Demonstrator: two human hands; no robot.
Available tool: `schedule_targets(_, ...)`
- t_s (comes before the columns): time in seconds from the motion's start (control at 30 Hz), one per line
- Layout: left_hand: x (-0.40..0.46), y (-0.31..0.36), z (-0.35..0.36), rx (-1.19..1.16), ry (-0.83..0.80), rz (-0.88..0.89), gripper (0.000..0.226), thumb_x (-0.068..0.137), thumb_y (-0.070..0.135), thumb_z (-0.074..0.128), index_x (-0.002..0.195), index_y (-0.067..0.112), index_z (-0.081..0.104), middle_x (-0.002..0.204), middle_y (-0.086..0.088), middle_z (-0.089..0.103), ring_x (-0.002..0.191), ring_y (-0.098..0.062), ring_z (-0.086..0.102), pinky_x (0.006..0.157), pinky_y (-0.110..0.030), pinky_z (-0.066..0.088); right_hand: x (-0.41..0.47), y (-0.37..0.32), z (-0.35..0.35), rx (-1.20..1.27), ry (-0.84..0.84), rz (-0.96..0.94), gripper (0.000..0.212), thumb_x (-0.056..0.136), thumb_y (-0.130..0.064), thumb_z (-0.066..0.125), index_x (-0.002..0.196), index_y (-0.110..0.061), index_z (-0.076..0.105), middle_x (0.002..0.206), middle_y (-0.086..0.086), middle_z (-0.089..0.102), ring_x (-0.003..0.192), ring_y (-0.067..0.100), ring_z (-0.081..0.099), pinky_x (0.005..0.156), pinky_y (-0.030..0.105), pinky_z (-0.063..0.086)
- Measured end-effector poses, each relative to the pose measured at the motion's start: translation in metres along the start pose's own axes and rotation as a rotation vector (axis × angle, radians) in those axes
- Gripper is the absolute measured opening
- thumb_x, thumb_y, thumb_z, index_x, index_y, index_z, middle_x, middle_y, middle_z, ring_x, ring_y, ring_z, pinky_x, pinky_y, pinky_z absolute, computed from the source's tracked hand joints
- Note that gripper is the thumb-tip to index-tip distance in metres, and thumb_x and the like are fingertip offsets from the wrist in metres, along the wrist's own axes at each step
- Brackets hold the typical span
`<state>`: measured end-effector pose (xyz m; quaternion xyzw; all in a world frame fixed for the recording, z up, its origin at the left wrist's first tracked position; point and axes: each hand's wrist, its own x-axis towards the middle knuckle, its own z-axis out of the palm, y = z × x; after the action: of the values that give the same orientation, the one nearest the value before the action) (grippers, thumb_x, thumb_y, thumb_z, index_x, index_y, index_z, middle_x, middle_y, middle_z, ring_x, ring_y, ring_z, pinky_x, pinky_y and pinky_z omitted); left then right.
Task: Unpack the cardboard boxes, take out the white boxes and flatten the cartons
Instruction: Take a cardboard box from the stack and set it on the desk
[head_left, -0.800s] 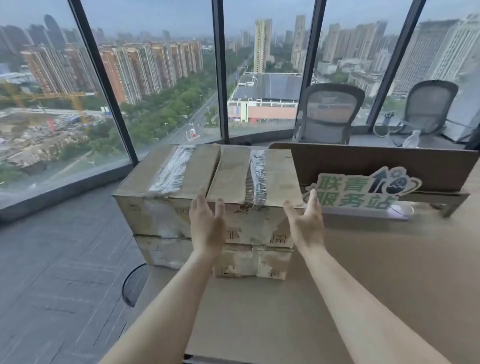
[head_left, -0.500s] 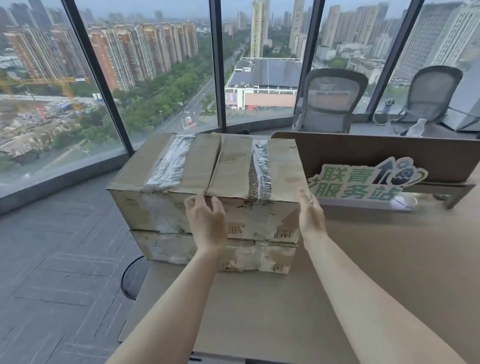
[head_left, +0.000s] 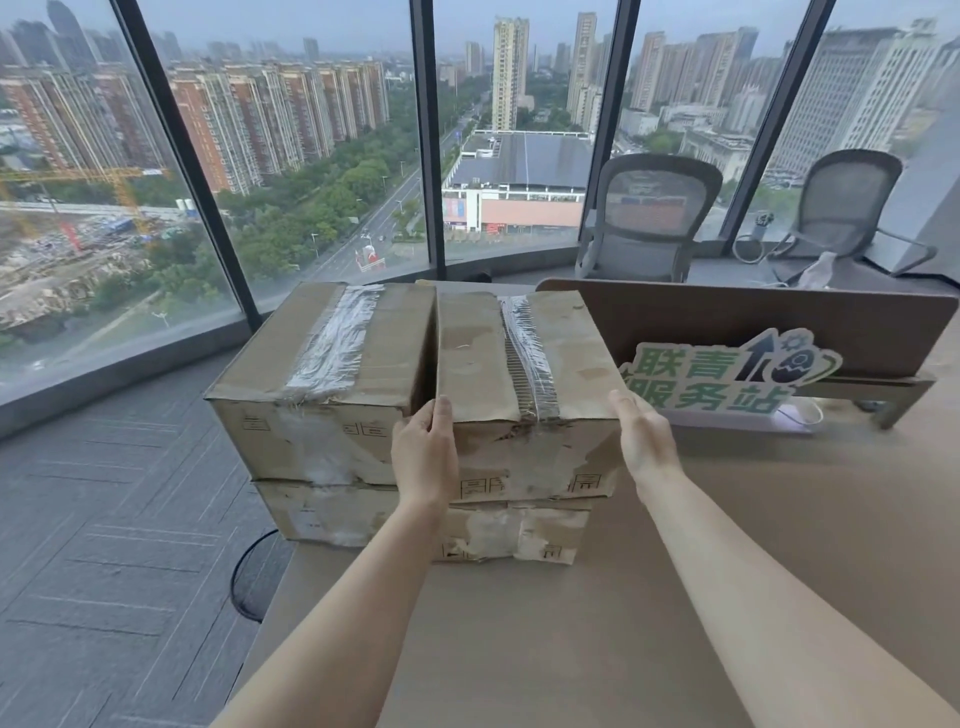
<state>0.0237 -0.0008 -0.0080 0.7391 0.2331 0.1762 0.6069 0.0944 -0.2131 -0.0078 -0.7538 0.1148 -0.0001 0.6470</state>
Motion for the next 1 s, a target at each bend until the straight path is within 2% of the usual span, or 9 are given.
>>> schedule_targets(0.07, 0.011, 0.003, 0.004, 0.002, -0.097, -0.04, 0.045, 0.097, 0.059, 0.038, 0.122, 0.031, 0.063, 0.123, 0.014, 0.061, 0.122, -0.008, 0.047, 0.108, -0.031, 0.033, -0.001, -0.001, -0.001, -0.011, -0.011, 0.009, 0.06, 0.093, -0.048, 0.054, 0.147, -0.023, 0.044, 0.147, -0.005, 0.047, 0.136, 0.019, 0.041, 0.11, 0.036, 0.03)
schedule_targets(0.1, 0.015, 0.005, 0.006, -0.015, -0.12, -0.083, 0.058, 0.096, 0.06, 0.04, 0.141, 0.025, 0.05, 0.139, 0.009, 0.054, 0.131, -0.015, 0.045, 0.112, -0.036, 0.032, -0.001, -0.002, -0.001, -0.006, -0.019, 0.015, 0.06, 0.093, -0.047, 0.056, 0.147, -0.023, 0.043, 0.146, -0.005, 0.047, 0.135, 0.02, 0.041, 0.107, 0.035, 0.031)
schedule_targets(0.17, 0.021, 0.01, 0.01, -0.064, -0.133, -0.16, 0.061, 0.098, 0.049, 0.049, 0.151, 0.022, 0.036, 0.147, 0.005, 0.047, 0.134, -0.02, 0.044, 0.113, -0.035, 0.033, -0.003, -0.004, 0.0, 0.025, -0.037, 0.031, 0.058, 0.095, -0.041, 0.057, 0.147, -0.021, 0.042, 0.143, -0.004, 0.049, 0.13, 0.018, 0.042, 0.1, 0.031, 0.03)
schedule_targets(0.27, 0.02, 0.009, 0.009, -0.12, -0.157, -0.17, 0.049, 0.089, 0.035, 0.063, 0.137, 0.032, 0.052, 0.125, 0.005, 0.066, 0.109, -0.018, 0.063, 0.101, -0.042, 0.049, -0.006, -0.003, -0.001, 0.076, -0.04, 0.048, 0.053, 0.096, -0.034, 0.057, 0.146, -0.02, 0.045, 0.143, -0.005, 0.051, 0.126, 0.017, 0.044, 0.099, 0.029, 0.03)
schedule_targets(0.37, 0.009, 0.004, 0.009, -0.11, -0.187, -0.16, 0.047, 0.077, 0.04, 0.062, 0.124, 0.042, 0.059, 0.106, 0.012, 0.071, 0.099, -0.017, 0.067, 0.093, -0.046, 0.055, -0.013, 0.002, -0.012, 0.11, -0.029, 0.059, 0.047, 0.095, -0.03, 0.057, 0.14, -0.021, 0.053, 0.136, -0.006, 0.057, 0.121, 0.015, 0.047, 0.101, 0.033, 0.033)
schedule_targets(0.5, -0.018, 0.001, 0.023, -0.112, -0.228, -0.112, 0.045, 0.084, 0.037, 0.062, 0.129, 0.041, 0.057, 0.104, 0.014, 0.07, 0.097, -0.014, 0.066, 0.092, -0.042, 0.055, -0.028, 0.013, -0.044, 0.152, 0.011, 0.071, 0.04, 0.094, -0.027, 0.057, 0.134, -0.023, 0.059, 0.127, -0.008, 0.063, 0.123, 0.017, 0.051, 0.111, 0.04, 0.034)
schedule_targets(0.63, -0.036, 0.012, 0.055, -0.171, -0.314, -0.115, 0.053, 0.078, 0.038, 0.065, 0.129, 0.043, 0.057, 0.104, 0.012, 0.072, 0.095, -0.017, 0.07, 0.087, -0.043, 0.058, -0.035, 0.019, -0.09, 0.181, 0.095, 0.038, 0.034, 0.091, -0.027, 0.058, 0.123, -0.024, 0.067, 0.117, -0.008, 0.07, 0.117, 0.018, 0.058, 0.11, 0.044, 0.04)
schedule_targets(0.8, -0.07, 0.023, 0.113, -0.207, -0.414, -0.105, 0.034, 0.086, 0.029, 0.066, 0.117, 0.04, 0.063, 0.103, 0.007, 0.074, 0.09, -0.022, 0.072, 0.085, -0.047, 0.059, -0.026, 0.022, -0.161, 0.205, 0.167, -0.018, 0.02, 0.091, -0.02, 0.059, 0.104, -0.026, 0.074, 0.105, -0.009, 0.074, 0.108, 0.017, 0.064, 0.1, 0.036, 0.047)
schedule_targets(1.0, -0.117, 0.021, 0.205, -0.203, -0.447, -0.102, 0.043, 0.071, 0.039, 0.07, 0.114, 0.045, 0.064, 0.102, 0.009, 0.075, 0.091, -0.018, 0.073, 0.089, -0.046, 0.057, 0.01, 0.054, -0.259, 0.211, 0.213, -0.014, 0.025, 0.091, -0.016, 0.06, 0.111, -0.024, 0.072, 0.105, -0.01, 0.073, 0.108, 0.016, 0.063, 0.104, 0.034, 0.044)
